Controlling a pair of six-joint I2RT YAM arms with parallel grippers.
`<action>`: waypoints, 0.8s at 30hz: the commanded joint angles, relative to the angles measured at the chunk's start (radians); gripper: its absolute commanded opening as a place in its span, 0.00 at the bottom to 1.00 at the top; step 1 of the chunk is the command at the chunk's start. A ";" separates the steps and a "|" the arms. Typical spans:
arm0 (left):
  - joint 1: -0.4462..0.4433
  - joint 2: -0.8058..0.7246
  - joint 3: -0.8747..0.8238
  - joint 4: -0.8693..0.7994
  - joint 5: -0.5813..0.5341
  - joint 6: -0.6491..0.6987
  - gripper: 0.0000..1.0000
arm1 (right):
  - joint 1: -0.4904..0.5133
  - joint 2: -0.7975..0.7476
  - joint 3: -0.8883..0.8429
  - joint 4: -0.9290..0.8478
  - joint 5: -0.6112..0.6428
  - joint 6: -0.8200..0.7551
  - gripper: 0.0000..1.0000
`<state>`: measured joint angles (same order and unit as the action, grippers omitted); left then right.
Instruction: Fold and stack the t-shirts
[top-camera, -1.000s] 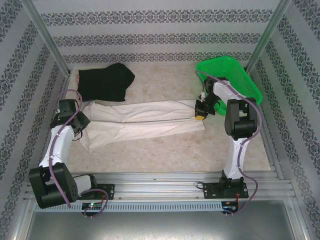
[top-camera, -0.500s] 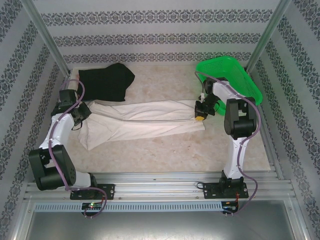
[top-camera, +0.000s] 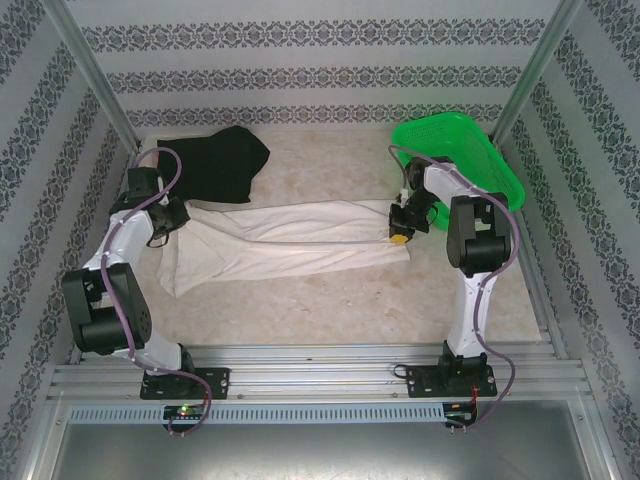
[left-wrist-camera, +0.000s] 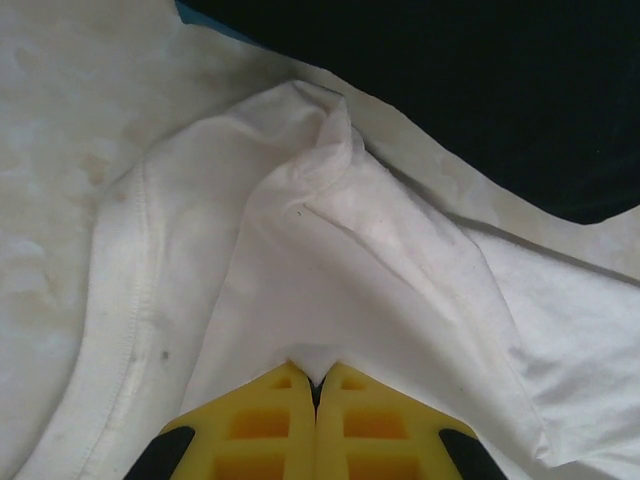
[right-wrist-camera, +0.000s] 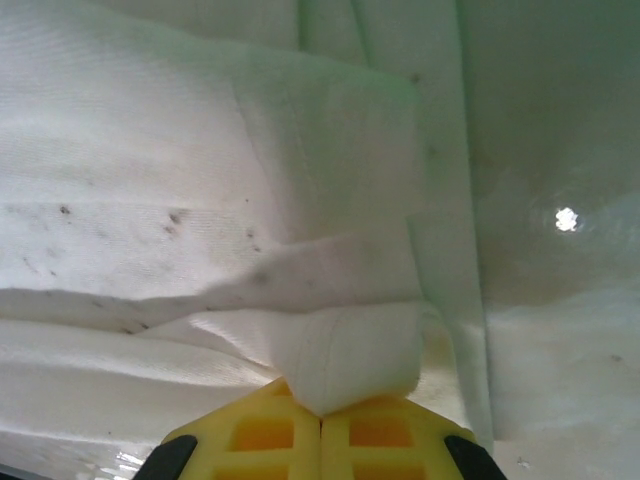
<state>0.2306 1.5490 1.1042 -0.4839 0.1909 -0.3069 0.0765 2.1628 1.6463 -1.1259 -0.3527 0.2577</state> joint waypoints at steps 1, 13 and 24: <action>-0.017 0.027 0.038 0.023 0.023 0.051 0.00 | 0.008 0.016 0.029 -0.017 0.036 -0.003 0.00; -0.047 0.143 0.124 0.036 0.066 0.077 0.00 | 0.008 0.037 0.039 -0.018 0.041 0.002 0.00; -0.010 0.144 0.150 0.049 0.119 -0.019 0.51 | 0.009 0.023 0.042 0.003 0.043 0.011 0.34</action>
<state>0.1970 1.7214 1.2182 -0.4641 0.2699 -0.2661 0.0765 2.1853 1.6642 -1.1229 -0.3328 0.2615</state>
